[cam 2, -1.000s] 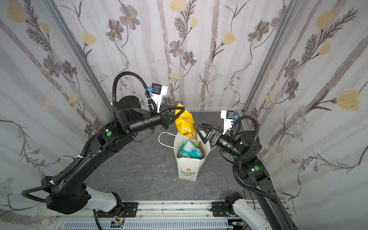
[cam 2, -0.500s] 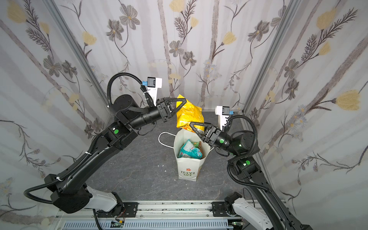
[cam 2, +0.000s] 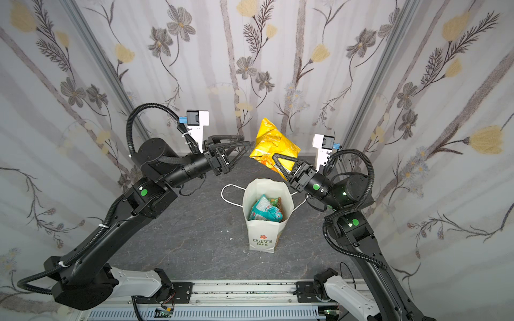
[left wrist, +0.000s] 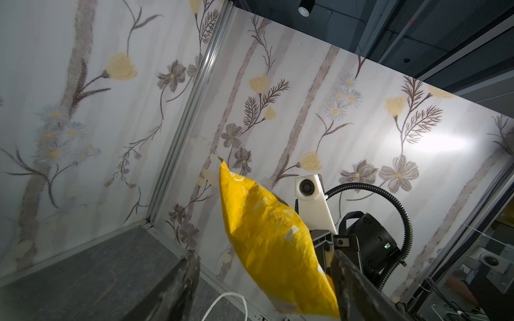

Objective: Take the snacks out of the paper bag
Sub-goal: 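Grasp the yellow packet with the right gripper and open the left gripper, then lower the yellow packet to the table with the right gripper while the left withdraws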

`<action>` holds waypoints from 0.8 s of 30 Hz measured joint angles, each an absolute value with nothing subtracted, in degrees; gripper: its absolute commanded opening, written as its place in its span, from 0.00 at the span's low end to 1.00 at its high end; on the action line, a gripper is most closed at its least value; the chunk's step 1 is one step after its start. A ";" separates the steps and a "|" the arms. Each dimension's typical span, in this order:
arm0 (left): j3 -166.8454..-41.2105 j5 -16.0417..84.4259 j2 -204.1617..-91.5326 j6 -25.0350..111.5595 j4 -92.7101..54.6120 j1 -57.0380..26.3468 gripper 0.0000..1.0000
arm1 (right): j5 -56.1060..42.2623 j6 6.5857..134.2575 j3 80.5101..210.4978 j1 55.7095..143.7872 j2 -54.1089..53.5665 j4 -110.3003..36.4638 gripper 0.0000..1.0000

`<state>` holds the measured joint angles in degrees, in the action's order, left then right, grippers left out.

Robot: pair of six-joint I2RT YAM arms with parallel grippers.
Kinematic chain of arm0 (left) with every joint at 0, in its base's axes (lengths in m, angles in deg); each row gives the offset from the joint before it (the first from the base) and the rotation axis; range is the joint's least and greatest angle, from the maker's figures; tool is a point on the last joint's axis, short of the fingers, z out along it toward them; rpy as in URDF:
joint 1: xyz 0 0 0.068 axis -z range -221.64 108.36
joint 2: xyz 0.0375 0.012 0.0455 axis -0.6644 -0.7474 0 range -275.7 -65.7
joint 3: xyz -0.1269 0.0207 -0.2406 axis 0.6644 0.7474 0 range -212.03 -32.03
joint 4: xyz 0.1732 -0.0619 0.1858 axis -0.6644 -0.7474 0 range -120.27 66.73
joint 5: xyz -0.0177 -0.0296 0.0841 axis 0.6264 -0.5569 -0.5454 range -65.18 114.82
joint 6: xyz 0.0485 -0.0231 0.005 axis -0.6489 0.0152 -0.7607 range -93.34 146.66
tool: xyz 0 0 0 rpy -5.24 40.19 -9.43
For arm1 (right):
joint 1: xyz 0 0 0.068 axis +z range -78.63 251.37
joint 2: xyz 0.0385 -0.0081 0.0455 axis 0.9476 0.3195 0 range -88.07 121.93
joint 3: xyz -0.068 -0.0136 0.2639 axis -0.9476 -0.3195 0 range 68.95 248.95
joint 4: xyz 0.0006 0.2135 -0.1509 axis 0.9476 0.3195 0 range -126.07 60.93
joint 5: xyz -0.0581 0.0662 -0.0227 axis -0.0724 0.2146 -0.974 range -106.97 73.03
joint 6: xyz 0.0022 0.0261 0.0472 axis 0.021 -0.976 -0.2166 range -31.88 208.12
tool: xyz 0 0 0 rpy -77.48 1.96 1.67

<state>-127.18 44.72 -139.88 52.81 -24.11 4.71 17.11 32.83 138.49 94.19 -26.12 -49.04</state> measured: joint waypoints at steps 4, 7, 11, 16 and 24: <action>-126.94 39.74 -137.21 46.97 -30.58 4.71 0.88 | 18.53 35.52 142.29 87.62 -22.08 -46.18 0.01; -126.96 36.85 -135.90 42.69 -36.70 4.71 0.92 | 20.32 37.14 143.78 82.04 -18.05 -44.82 0.01; -127.16 35.54 -135.92 38.27 -45.75 4.82 0.96 | 21.61 39.37 144.52 75.29 -11.78 -41.43 0.01; -125.85 37.33 -136.14 35.58 -53.36 6.02 0.98 | 22.01 42.78 144.65 69.63 -3.30 -38.96 0.00; -123.51 40.33 -136.23 34.12 -59.72 10.24 1.00 | 19.97 48.07 145.29 64.53 13.70 -35.27 0.02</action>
